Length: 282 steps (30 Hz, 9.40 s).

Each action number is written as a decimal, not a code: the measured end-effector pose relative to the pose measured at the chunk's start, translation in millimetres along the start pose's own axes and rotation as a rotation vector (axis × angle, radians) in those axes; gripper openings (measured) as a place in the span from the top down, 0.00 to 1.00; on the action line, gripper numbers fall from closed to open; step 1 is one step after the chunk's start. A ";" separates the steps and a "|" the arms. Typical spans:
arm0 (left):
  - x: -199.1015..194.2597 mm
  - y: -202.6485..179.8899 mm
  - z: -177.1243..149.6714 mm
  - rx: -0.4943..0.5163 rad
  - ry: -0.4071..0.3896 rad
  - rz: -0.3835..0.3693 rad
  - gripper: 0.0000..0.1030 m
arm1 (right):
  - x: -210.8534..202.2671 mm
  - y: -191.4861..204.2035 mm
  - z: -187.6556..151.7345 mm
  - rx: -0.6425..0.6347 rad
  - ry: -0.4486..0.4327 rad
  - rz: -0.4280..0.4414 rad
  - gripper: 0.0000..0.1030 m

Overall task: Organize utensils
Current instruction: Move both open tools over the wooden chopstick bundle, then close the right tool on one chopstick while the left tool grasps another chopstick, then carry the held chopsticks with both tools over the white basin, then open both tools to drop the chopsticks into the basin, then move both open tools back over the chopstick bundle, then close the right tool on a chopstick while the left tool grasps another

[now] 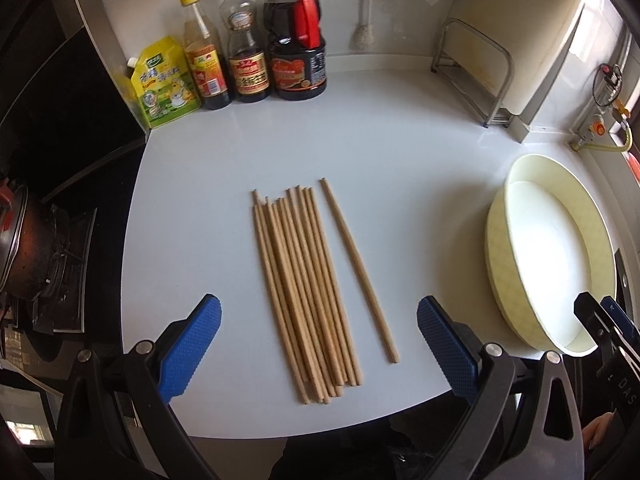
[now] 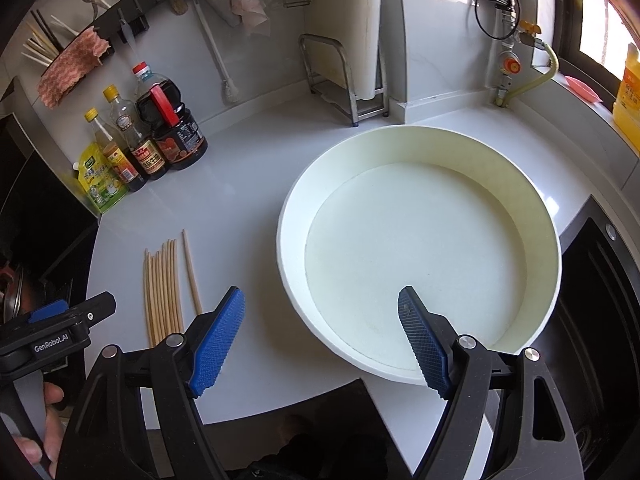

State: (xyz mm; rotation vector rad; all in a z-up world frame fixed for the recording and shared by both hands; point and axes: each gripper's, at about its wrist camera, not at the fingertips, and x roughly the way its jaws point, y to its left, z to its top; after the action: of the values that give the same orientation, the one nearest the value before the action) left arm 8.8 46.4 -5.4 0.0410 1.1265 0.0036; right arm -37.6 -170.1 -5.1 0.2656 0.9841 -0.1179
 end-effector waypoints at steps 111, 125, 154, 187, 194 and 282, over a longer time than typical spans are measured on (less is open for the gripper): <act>21.7 -7.3 25.7 0.117 -0.079 -0.196 0.93 | 66.0 76.1 38.9 -0.246 0.059 0.150 0.94; 7.2 -202.1 61.6 0.466 -0.107 -0.432 0.93 | 23.7 -106.2 51.6 0.058 -0.037 -0.109 0.94; 48.4 -276.5 50.5 0.613 -0.049 -0.376 0.55 | 62.0 -155.3 34.0 0.159 0.066 -0.125 0.91; 6.5 -137.1 29.0 0.461 -0.105 -0.352 0.52 | 12.4 -48.8 18.0 0.047 -0.004 -0.117 0.84; 5.1 -85.2 28.2 0.386 -0.116 -0.307 0.47 | 14.9 -7.4 20.8 -0.033 -0.001 -0.075 0.81; 130.7 84.9 -32.0 -0.199 0.029 0.061 0.20 | 168.9 151.3 -25.8 -0.500 0.182 0.130 0.58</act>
State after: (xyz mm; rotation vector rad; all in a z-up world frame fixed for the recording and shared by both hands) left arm 37.6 135.3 -134.2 -0.1028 1.1485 0.1710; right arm 67.6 -14.0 -134.2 -0.1222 1.1388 0.2744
